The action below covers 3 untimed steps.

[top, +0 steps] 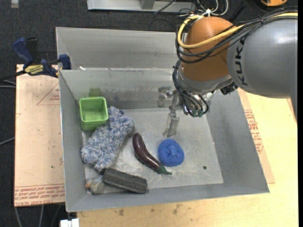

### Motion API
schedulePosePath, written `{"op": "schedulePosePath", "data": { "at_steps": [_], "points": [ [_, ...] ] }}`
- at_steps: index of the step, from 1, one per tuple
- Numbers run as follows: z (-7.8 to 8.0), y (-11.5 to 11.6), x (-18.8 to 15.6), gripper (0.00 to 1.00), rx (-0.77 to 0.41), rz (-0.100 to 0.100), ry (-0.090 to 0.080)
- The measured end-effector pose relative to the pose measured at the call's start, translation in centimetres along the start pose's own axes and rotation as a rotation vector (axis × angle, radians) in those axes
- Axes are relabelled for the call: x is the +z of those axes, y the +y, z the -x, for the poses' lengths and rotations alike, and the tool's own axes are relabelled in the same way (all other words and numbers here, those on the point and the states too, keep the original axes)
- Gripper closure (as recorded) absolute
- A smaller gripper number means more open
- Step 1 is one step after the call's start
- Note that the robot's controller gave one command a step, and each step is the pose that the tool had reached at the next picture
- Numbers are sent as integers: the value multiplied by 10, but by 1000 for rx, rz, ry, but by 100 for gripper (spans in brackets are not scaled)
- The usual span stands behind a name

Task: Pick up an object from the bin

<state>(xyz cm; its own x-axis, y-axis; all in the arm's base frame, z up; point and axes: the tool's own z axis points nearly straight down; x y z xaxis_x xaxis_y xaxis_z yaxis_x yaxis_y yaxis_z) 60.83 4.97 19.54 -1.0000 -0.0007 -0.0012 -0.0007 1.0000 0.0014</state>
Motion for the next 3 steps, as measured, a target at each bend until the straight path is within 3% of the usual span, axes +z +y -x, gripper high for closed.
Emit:
{"op": "schedulePosePath", "data": {
  "at_steps": [1, 2, 3],
  "points": [
    [-33, -46, 20, 0, -75, 0, -2],
    [-47, -52, 76, 0, -185, -3, -3],
    [-57, -39, 102, 0, -107, 0, 3]
  ]
}}
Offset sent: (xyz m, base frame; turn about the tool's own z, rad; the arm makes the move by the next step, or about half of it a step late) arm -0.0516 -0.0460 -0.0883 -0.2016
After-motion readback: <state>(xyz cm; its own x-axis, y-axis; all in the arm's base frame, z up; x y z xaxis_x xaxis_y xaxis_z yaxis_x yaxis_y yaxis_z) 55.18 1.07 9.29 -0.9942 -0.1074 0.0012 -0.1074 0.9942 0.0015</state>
